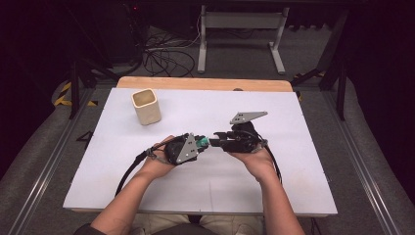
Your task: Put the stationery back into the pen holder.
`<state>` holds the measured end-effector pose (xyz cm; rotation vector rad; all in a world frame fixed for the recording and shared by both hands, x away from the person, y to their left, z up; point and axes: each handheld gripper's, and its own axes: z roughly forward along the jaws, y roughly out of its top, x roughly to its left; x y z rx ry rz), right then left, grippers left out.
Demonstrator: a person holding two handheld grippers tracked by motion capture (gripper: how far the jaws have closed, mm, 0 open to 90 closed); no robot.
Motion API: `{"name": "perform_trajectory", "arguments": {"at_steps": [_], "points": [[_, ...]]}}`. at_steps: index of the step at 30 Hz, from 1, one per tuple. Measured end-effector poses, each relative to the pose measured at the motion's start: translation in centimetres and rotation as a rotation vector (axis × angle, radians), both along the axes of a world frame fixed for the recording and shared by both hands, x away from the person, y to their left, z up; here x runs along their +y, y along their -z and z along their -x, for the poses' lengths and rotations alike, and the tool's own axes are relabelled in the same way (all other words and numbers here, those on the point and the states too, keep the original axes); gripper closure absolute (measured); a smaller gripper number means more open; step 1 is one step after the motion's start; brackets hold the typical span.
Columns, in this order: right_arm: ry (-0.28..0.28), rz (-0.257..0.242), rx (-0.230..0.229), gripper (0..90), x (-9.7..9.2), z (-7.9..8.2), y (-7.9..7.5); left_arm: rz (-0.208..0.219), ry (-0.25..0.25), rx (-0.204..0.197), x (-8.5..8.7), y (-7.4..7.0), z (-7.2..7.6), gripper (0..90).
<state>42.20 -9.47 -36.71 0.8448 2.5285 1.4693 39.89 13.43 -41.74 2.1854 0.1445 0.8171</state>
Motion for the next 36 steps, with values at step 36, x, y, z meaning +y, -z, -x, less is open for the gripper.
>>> {"name": "perform_trajectory", "arguments": {"at_steps": [36], "points": [[0.040,-0.142,-0.104,42.0,-2.7,-0.2,-0.3,0.219,-0.044,0.086,2.4,-1.6,-1.3,65.4]]}}
